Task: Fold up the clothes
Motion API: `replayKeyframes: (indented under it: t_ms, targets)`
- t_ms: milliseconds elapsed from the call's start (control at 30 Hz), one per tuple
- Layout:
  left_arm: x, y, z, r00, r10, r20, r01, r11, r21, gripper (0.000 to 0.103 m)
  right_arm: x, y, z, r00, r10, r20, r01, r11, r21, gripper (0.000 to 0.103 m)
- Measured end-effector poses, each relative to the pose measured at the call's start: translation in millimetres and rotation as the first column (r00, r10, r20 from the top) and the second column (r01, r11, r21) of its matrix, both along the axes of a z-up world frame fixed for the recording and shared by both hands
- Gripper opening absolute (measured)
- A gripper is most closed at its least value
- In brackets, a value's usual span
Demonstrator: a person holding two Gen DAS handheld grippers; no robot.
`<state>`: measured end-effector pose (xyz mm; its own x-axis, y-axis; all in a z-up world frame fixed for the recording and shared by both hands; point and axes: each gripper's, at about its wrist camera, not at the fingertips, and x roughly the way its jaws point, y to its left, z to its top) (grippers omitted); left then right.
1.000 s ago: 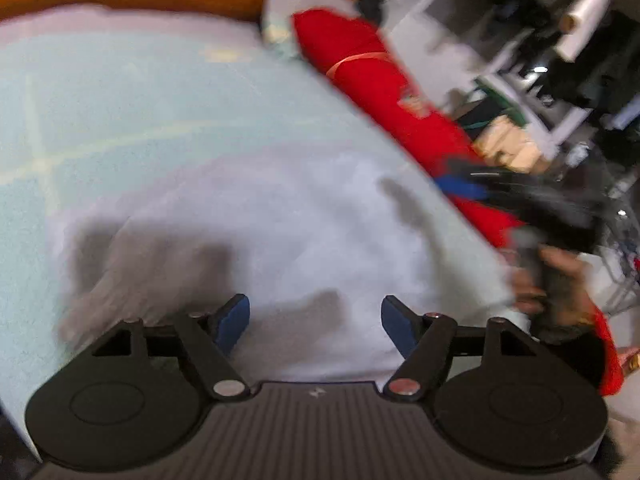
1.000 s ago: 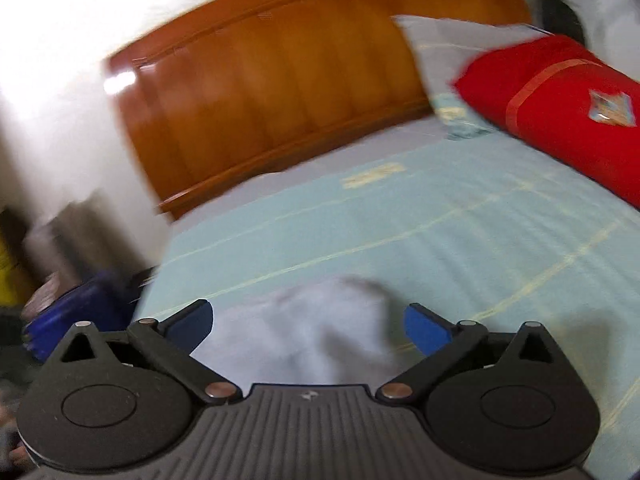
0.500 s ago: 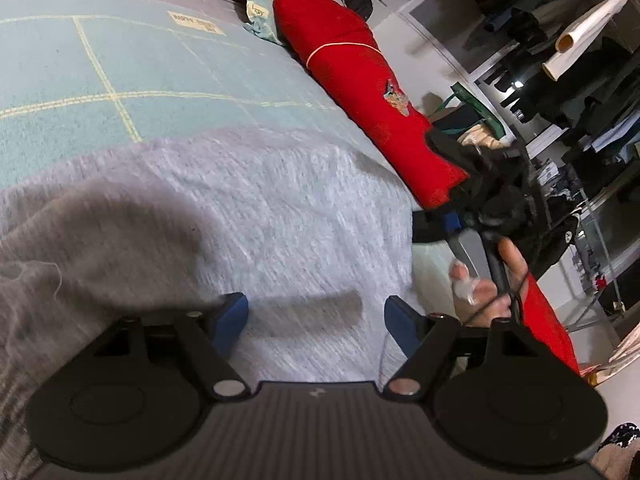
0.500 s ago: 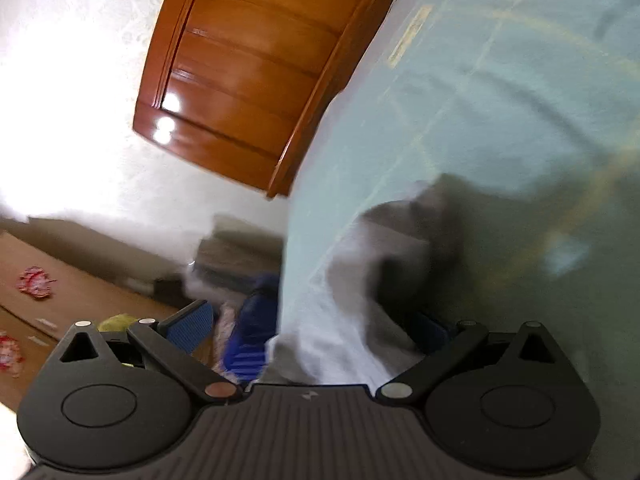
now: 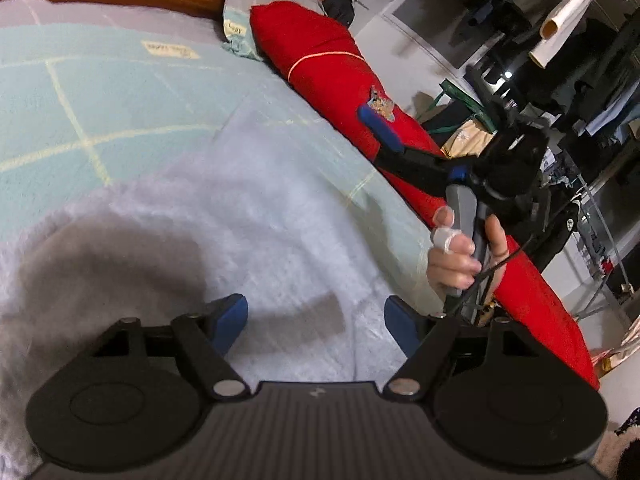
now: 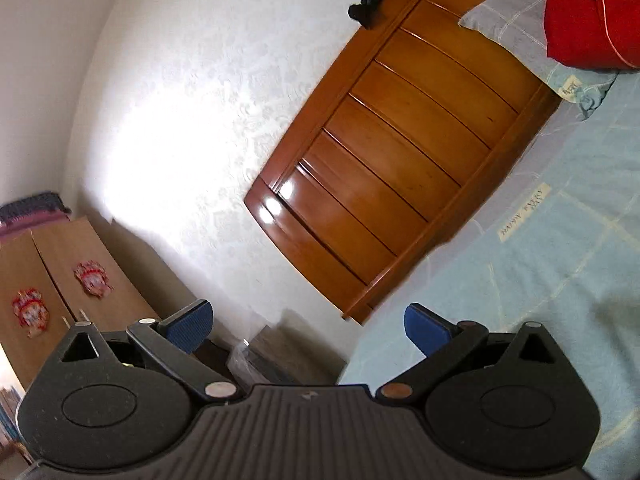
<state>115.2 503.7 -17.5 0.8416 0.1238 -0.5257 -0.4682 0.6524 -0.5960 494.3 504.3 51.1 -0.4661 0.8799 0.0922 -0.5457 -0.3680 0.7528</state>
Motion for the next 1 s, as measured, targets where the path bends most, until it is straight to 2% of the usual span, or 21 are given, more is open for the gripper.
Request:
replayKeyframes:
  t_ms: [100, 200, 267, 333, 400, 433, 500, 567, 633, 667, 700, 767, 800, 867, 900, 933, 1000]
  targets:
    - [3, -3, 9, 1.000, -0.012, -0.004, 0.012, 1.000, 0.025, 0.075, -4, 4, 0, 0.995, -0.041, 0.086, 0.051, 0.991, -0.124, 0.103]
    - [4, -1, 19, 1.000, 0.002, -0.005, -0.002, 0.999, 0.052, 0.075, -12, 12, 2, 0.994, 0.017, 0.110, 0.006, 0.978, -0.210, 0.103]
    - [3, 2, 19, 1.000, 0.011, 0.002, -0.011, 0.999, 0.047, 0.079, -16, 14, 5, 0.994, 0.065, 0.086, -0.048, 0.980, -0.195, 0.103]
    - [3, 7, 10, 0.999, 0.018, -0.036, -0.017, 1.000, 0.010, 0.081, -21, 22, 1, 0.991, 0.134, 0.024, -0.127, 0.970, -0.209, 0.103]
    - [1, 10, -5, 0.995, 0.033, -0.092, -0.035, 0.999, -0.025, 0.080, -23, 31, -8, 0.986, 0.167, -0.006, -0.163, 0.947, -0.277, 0.103]
    - [-4, 9, -9, 0.995, 0.033, -0.097, -0.036, 0.999, -0.031, 0.080, -27, 35, -15, 0.987, 0.162, 0.005, -0.151, 0.934, -0.323, 0.103]
    - [-12, 7, -7, 0.995, 0.031, -0.097, -0.034, 0.999, -0.032, 0.081, -32, 51, -34, 0.989, 0.137, 0.053, -0.095, 0.871, -0.481, 0.103]
    - [-16, 5, 1, 0.992, 0.035, -0.123, -0.039, 0.999, -0.025, 0.081, -33, 53, -46, 0.987, 0.142, 0.070, -0.087, 0.855, -0.512, 0.103]
    - [-17, 3, 11, 0.989, 0.043, -0.144, -0.044, 0.999, -0.002, 0.080, -30, 38, -35, 0.989, 0.111, 0.100, -0.044, 0.854, -0.518, 0.103]
    - [-15, 3, 18, 0.990, 0.042, -0.137, -0.040, 0.999, 0.015, 0.080, -30, 32, -25, 0.985, 0.076, 0.157, 0.016, 0.858, -0.514, 0.103]
    - [-13, 3, 23, 0.993, 0.032, -0.112, -0.029, 0.999, 0.026, 0.081, -30, 26, -16, 0.976, 0.041, 0.214, 0.075, 0.859, -0.506, 0.103]
    - [-8, 3, 25, 0.998, 0.008, -0.065, -0.007, 1.000, 0.014, 0.082, -31, 17, -6, 0.963, -0.004, 0.268, 0.143, 0.854, -0.501, 0.103]
    - [-4, 2, 21, 0.998, -0.011, -0.069, 0.011, 1.000, -0.001, 0.082, -33, 15, -2, 0.958, -0.019, 0.287, 0.168, 0.848, -0.503, 0.103]
    - [0, -4, 6, 0.990, -0.024, -0.139, 0.021, 1.000, -0.023, 0.082, -47, 12, 9, 0.930, -0.027, 0.368, 0.220, 0.842, -0.492, 0.103]
    - [-2, -7, -3, 0.984, -0.022, -0.179, 0.015, 0.999, -0.038, 0.080, -55, 13, 15, 0.911, -0.024, 0.412, 0.242, 0.840, -0.486, 0.103]
    - [-10, -11, -6, 0.984, -0.022, -0.174, 0.015, 0.999, -0.037, 0.080, -64, 13, 20, 0.879, -0.017, 0.477, 0.274, 0.836, -0.475, 0.103]
    - [-27, -15, 6, 0.987, -0.011, -0.163, 0.005, 0.999, -0.037, 0.080, -78, 4, 27, 0.809, -0.032, 0.587, 0.376, 0.795, -0.476, 0.103]
